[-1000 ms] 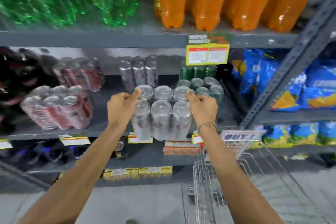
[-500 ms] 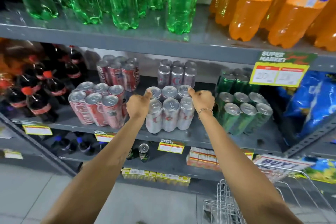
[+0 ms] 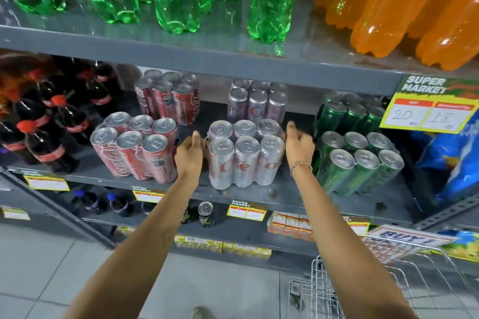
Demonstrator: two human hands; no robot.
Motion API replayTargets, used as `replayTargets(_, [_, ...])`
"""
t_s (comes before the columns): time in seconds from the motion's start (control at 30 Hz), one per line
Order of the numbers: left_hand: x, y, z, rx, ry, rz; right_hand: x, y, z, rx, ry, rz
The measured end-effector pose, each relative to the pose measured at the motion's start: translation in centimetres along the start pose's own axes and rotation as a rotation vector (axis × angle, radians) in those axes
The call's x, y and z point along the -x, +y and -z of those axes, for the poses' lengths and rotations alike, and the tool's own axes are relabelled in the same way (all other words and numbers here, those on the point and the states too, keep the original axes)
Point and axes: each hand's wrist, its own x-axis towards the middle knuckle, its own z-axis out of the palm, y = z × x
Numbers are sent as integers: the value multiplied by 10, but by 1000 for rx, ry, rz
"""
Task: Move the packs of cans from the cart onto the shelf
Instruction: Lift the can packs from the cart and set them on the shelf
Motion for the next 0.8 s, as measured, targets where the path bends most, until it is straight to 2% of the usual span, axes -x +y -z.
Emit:
replayTargets(0.07, [6,-16,-2,112,-27,59,14,12,2,-151,-51,-69])
replayTargets(0.13, [18,-28,-9,203,-156,149,26,28,-3,-276,-257,-156])
replayTargets(0.2, [30,-37,-19,303,-279,215,37,41,-8,-289,-382,-256])
replayTargets(0.33, [30,-33,-27,378,-320,240,43,49,-11,-279,-373,-347])
replayTargets(0.47, [21,-31,-27,331,-398,272,47,54,-6,-285,-371,-319])
replayTargets(0.8, [35,-35,-19,289,-410,217,56,68,-4,-341,-318,-330])
